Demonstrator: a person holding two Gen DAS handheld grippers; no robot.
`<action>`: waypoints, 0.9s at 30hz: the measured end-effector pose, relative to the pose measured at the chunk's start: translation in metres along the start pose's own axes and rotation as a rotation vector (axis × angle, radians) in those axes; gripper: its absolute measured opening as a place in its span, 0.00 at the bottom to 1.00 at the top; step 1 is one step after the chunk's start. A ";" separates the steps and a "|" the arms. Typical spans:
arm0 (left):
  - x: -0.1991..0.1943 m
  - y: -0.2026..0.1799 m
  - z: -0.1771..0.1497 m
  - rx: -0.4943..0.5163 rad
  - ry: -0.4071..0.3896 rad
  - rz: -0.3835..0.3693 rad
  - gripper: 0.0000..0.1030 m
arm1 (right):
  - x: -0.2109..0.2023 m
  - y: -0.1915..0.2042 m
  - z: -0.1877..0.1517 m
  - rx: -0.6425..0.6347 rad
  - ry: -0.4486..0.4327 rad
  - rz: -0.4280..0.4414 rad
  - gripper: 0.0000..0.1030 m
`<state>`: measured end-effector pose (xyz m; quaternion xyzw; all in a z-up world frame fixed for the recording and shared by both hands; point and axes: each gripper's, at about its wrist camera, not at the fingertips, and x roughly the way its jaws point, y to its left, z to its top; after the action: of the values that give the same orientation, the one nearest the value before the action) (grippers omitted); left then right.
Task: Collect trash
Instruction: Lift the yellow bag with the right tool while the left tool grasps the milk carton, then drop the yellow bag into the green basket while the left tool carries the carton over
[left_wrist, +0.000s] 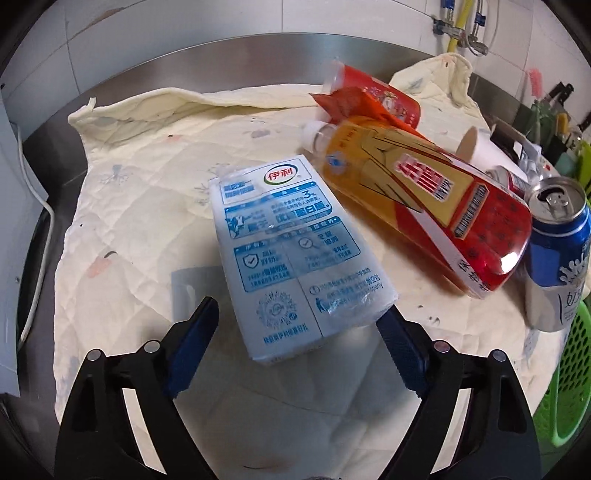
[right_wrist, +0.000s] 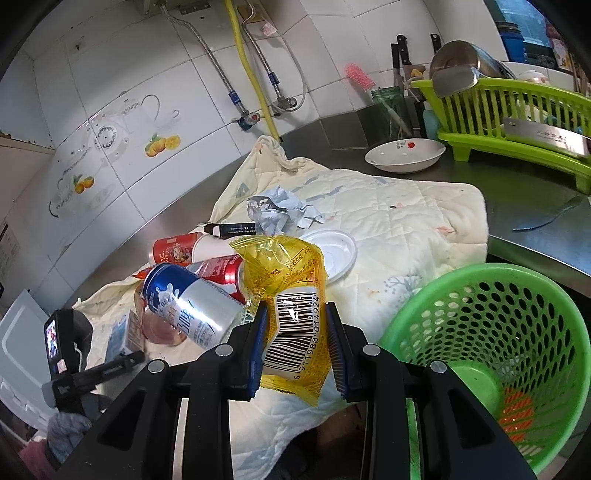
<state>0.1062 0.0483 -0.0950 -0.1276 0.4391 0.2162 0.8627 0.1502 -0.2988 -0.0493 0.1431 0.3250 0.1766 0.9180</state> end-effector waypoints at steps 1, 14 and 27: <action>0.001 0.003 0.001 0.000 0.002 -0.006 0.82 | -0.002 -0.001 -0.001 0.001 -0.001 -0.003 0.29; 0.006 0.006 0.037 -0.043 -0.001 -0.008 0.89 | -0.033 -0.029 -0.026 0.026 0.003 -0.082 0.29; 0.016 0.019 0.053 -0.033 0.040 -0.035 0.69 | -0.053 -0.086 -0.053 0.103 0.040 -0.254 0.29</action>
<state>0.1426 0.0913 -0.0779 -0.1535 0.4502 0.2056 0.8552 0.0970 -0.3904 -0.0921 0.1441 0.3675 0.0447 0.9177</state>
